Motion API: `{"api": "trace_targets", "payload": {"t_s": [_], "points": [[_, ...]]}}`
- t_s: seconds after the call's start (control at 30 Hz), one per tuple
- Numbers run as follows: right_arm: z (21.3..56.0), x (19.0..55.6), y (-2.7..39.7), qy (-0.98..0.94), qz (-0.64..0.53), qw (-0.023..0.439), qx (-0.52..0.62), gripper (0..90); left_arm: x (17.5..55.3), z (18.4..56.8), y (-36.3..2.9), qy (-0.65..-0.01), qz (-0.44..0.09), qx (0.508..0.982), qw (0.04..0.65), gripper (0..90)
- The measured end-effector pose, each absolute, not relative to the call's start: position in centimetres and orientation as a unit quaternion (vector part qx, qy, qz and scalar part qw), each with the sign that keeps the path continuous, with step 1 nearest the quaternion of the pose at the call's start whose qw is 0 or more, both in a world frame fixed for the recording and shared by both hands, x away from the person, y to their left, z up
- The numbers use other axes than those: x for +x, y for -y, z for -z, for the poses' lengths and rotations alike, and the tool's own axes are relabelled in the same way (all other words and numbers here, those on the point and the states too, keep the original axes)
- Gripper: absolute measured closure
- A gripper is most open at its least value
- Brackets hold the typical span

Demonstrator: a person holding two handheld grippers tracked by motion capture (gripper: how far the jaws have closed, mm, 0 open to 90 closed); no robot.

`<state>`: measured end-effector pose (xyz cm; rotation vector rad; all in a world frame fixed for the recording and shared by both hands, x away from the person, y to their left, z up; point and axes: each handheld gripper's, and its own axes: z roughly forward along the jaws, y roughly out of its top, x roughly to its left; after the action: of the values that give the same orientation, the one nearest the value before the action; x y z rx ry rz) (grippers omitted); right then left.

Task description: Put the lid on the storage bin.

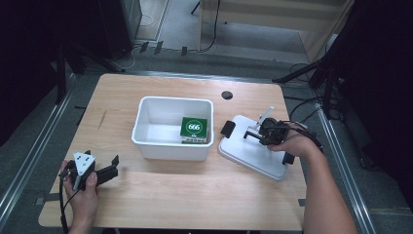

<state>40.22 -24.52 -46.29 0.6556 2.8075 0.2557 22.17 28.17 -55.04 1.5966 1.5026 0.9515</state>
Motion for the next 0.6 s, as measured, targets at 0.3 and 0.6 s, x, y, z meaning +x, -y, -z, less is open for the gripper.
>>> {"api": "trace_targets", "payload": {"t_s": [0.3,0.6], "points": [[45.79,40.21,23.64,-0.964,-0.091,0.136,0.209,82.8,22.17,55.04,-28.17,-0.585,-0.37,0.621,0.367,7.3],[45.71,40.15,23.71,-0.966,-0.097,0.131,0.198,85.1,22.17,55.04,-28.21,-0.586,-0.368,0.621,0.368,7.3]]}}
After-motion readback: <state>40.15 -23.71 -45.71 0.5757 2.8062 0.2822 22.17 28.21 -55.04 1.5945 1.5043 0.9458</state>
